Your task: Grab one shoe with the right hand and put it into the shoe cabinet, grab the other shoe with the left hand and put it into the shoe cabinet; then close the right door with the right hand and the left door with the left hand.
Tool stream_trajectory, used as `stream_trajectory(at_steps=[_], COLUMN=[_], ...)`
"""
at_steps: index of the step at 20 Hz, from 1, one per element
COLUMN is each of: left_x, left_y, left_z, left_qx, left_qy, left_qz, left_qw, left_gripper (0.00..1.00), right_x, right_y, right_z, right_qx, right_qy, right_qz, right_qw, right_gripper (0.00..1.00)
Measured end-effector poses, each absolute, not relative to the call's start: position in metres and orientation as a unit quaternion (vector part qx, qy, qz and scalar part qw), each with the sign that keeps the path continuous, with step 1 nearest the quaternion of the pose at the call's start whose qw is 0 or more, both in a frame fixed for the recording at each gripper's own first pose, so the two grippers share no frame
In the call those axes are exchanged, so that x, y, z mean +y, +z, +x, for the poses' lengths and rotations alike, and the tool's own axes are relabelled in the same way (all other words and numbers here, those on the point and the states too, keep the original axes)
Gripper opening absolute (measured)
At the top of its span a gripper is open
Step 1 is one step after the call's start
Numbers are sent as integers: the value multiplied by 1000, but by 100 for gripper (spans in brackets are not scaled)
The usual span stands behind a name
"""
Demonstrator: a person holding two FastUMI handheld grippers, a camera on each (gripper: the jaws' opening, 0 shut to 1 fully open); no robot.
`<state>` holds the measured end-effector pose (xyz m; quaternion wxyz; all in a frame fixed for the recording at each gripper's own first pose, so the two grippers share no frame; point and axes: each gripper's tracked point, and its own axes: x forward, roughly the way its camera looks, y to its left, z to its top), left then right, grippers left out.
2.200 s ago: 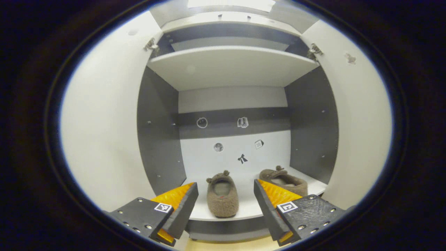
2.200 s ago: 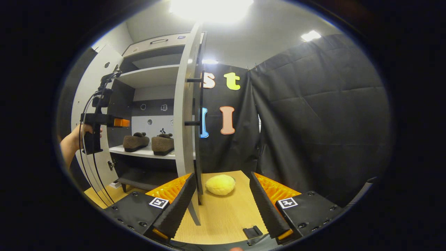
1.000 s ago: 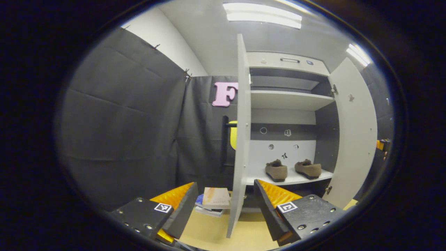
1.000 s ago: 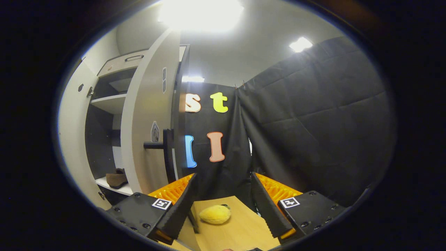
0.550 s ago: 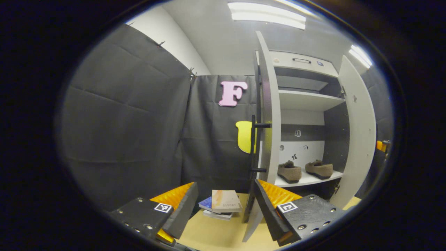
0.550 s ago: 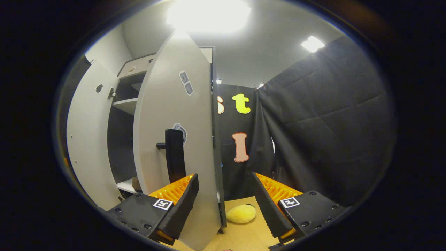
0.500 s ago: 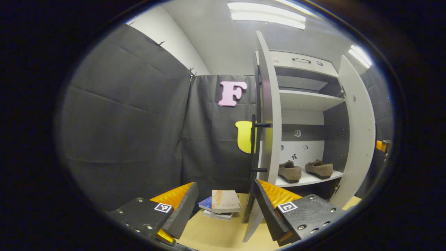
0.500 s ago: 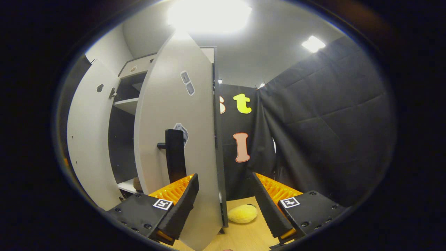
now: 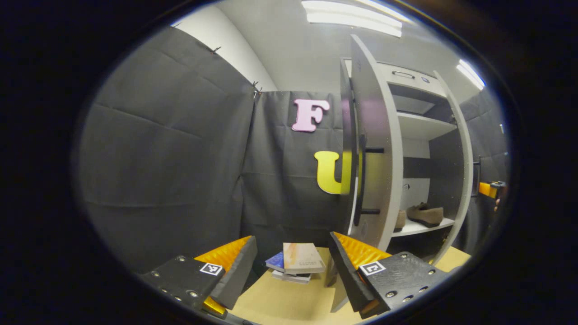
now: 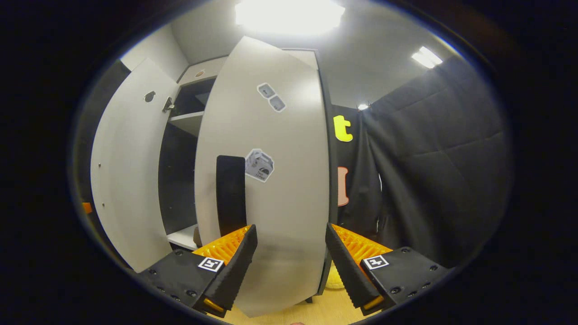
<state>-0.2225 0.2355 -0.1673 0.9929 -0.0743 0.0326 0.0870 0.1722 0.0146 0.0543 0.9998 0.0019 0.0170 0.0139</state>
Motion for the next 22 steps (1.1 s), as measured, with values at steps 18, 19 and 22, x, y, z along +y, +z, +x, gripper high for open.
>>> stream_trajectory(at_steps=[18,19,22], left_x=[207,200,171], left_y=[-152,-152,-147], left_z=[-153,-155,-156], left_qx=[17,20,20], left_qy=[27,27,14], left_qz=[-119,-126,-128], left_qw=[992,991,991], left_gripper=[92,92,92], right_x=[-44,-45,-55], right_y=[33,30,27], right_z=[152,151,152], right_qx=[30,32,34], right_qy=[-52,-46,-35], right_qz=[-17,-15,-13], right_qw=[998,998,999], right_gripper=[97,97,97])
